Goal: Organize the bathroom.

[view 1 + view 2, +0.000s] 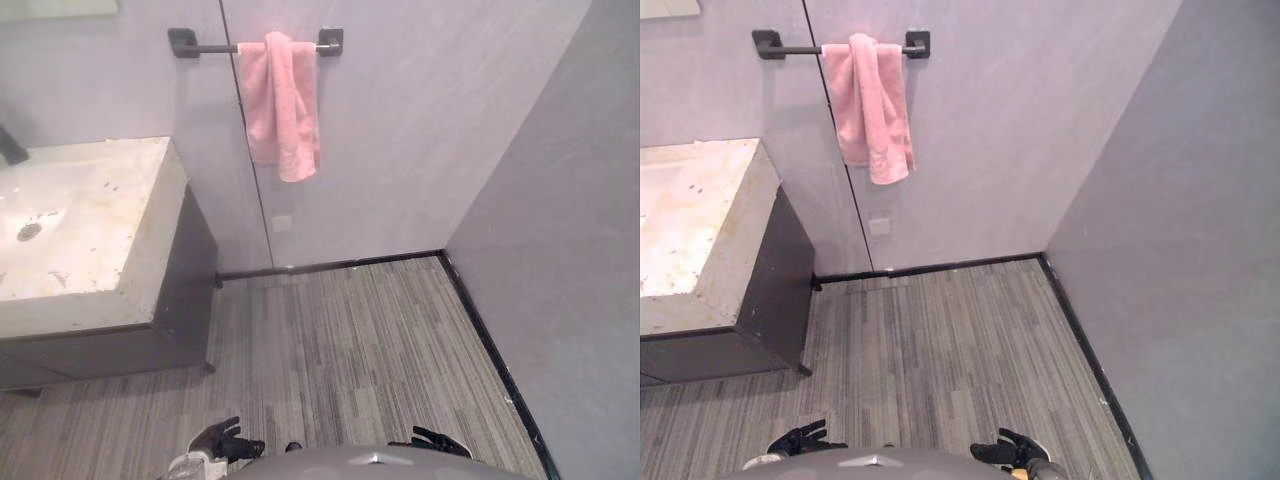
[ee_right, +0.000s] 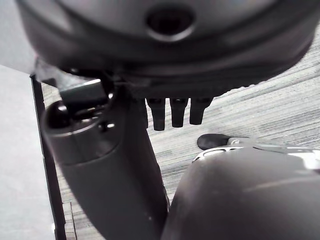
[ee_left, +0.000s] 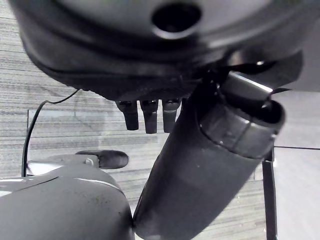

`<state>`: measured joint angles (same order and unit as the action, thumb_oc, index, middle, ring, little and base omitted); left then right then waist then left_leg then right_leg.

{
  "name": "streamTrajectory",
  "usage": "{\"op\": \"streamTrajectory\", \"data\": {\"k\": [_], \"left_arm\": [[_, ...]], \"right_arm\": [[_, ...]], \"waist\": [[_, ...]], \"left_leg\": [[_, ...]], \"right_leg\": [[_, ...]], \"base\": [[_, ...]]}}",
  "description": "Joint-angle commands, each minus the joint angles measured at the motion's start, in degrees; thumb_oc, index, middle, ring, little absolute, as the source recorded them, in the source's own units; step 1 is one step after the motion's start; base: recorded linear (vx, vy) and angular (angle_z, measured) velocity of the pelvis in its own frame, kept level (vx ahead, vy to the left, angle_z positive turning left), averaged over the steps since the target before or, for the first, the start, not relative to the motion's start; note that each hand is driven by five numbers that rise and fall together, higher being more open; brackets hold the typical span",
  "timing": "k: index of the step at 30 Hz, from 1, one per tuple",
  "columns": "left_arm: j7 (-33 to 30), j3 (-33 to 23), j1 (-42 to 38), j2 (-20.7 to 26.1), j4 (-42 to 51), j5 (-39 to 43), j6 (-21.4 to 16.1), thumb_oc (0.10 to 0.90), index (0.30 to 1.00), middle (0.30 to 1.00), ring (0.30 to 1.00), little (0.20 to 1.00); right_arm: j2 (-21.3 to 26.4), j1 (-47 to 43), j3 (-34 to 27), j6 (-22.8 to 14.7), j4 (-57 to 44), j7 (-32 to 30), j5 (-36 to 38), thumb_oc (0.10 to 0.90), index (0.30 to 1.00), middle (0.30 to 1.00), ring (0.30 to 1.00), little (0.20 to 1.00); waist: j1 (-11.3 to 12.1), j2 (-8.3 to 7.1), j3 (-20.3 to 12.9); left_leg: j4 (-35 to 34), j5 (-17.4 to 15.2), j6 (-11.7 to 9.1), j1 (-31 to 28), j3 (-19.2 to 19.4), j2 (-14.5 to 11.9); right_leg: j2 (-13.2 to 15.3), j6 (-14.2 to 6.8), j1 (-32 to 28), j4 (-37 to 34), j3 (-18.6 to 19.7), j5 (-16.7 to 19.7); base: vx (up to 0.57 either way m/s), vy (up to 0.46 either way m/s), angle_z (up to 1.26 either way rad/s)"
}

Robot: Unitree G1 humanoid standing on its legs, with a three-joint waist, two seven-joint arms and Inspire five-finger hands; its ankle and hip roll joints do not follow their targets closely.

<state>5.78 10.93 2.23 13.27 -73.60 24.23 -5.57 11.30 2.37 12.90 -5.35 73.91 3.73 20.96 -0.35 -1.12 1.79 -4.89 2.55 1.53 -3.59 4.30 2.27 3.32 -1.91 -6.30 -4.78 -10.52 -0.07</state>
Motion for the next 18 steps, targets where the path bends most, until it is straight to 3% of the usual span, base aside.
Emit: {"op": "streamTrajectory", "data": {"k": [1,3,6,18], "left_arm": [[2.50,1.75,-1.78,-0.93,-2.62,-1.30,3.68,0.800,0.900,0.900,0.900,0.900],[4.69,2.11,-2.66,-0.92,-2.49,0.39,4.91,0.800,0.900,0.900,0.900,0.900],[2.11,1.94,-2.78,-1.16,-2.86,-0.31,4.96,0.800,0.900,0.900,0.900,0.900],[3.19,0.70,-1.97,-1.29,-4.77,-1.72,4.31,0.800,0.900,0.900,0.900,0.900]], "right_arm": [[2.04,-2.29,1.50,0.62,2.07,-0.10,-0.12,0.800,0.900,0.900,0.900,0.900],[2.44,-3.34,1.82,1.27,1.57,-0.13,0.47,0.800,0.900,0.900,0.900,0.900],[1.88,-3.51,1.60,1.58,1.64,-0.34,-0.12,0.800,0.900,0.900,0.900,0.900],[1.00,-2.76,1.49,1.29,3.86,0.29,-0.17,0.800,0.900,0.900,0.900,0.900]], "waist": [[0.58,0.31,0.26],[0.51,0.63,0.90],[0.36,0.79,1.14],[0.67,0.54,0.30]], "left_leg": [[-0.11,-3.16,-1.20,-0.39,-1.00,-3.16],[-0.11,-2.97,-1.08,-0.21,-1.06,-3.25],[-0.11,-3.20,-0.91,-0.87,-1.23,-3.21],[-0.11,-3.76,-0.30,-1.71,-1.33,-2.59]], "right_leg": [[1.55,-2.92,1.76,0.61,0.31,1.27],[1.64,-2.74,2.42,1.17,0.48,1.14],[1.73,-2.82,1.77,0.85,0.38,1.24],[2.07,-2.94,1.29,0.84,0.73,1.00]], "base": [[-0.04,0.010,0.00],[-0.06,0.017,-0.01],[0.03,0.020,-0.02],[0.03,0.011,0.00]]}}
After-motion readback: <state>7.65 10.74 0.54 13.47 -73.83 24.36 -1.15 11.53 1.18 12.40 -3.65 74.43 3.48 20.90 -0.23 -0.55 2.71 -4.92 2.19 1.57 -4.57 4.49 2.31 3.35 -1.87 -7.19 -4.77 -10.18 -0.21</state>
